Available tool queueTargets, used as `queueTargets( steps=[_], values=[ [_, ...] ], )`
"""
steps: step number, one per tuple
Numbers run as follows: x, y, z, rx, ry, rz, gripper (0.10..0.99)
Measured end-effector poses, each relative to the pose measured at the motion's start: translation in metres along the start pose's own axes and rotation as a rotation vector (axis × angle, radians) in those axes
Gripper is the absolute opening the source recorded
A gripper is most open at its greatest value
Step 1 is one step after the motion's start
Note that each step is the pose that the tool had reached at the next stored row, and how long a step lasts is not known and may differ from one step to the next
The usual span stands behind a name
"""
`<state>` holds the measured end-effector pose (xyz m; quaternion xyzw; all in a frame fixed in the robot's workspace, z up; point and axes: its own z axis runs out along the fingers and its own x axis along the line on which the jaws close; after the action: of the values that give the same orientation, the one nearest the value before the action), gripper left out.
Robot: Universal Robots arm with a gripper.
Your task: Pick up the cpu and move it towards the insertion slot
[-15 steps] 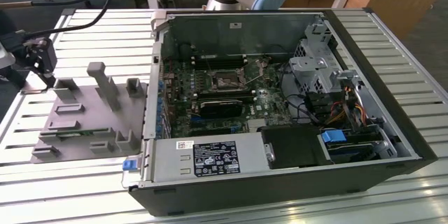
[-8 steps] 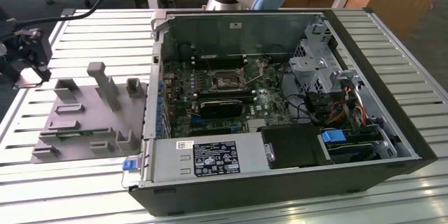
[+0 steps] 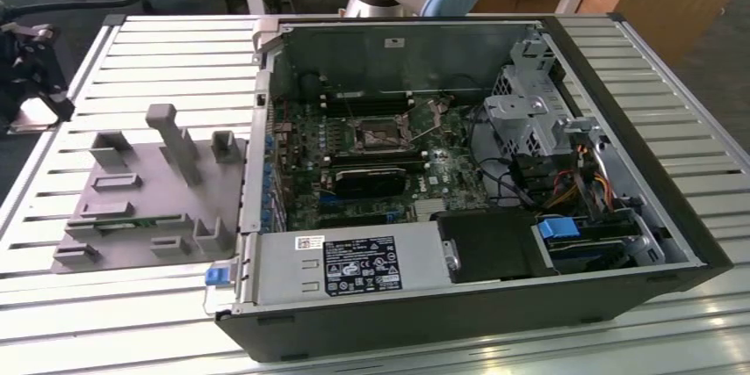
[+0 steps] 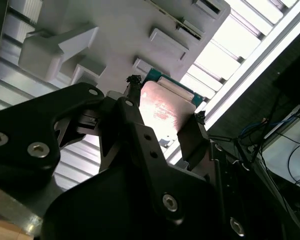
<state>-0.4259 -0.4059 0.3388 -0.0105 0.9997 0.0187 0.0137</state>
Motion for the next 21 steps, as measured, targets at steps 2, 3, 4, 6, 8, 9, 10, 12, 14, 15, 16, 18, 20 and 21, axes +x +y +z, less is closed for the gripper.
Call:
queueTargets(
  steps=[2,3,4,6,8,9,10,12,14,15,16,18,20,21],
  values=[
    [-0.0001,0.0002,-0.0048,0.0,-0.0016,0.0,0.541],
    [-0.0001,0.0003,-0.0074,0.0,-0.0023,0.0,0.541],
    [-0.0002,0.0004,-0.0104,0.0,-0.0032,0.0,0.541],
    [-0.0002,0.0006,-0.016,0.0,-0.0048,0.0,0.541],
    [-0.0003,0.0008,-0.0216,0.0,-0.0066,0.0,0.541],
    [-0.0004,0.0009,-0.0244,0.0,-0.0074,0.0,0.541],
    [-0.0004,0.001,-0.0273,0.0,-0.0082,0.0,0.541],
    [-0.0005,0.0012,-0.0324,0.0,-0.0102,0.0,0.541],
    [-0.0005,0.0014,-0.0371,0.0,-0.0123,0.0,0.541],
    [-0.0005,0.0015,-0.0396,0.0,-0.0133,-0.001,0.541],
    [-0.0005,0.0015,-0.0418,0.0,-0.0144,-0.001,0.541],
    [-0.0005,0.0017,-0.0467,0.0,-0.0167,-0.001,0.541],
    [-0.0006,0.0019,-0.0518,0.0,-0.0187,-0.001,0.541],
    [-0.0006,0.002,-0.0543,0.0,-0.0195,-0.001,0.541]
  ],
)
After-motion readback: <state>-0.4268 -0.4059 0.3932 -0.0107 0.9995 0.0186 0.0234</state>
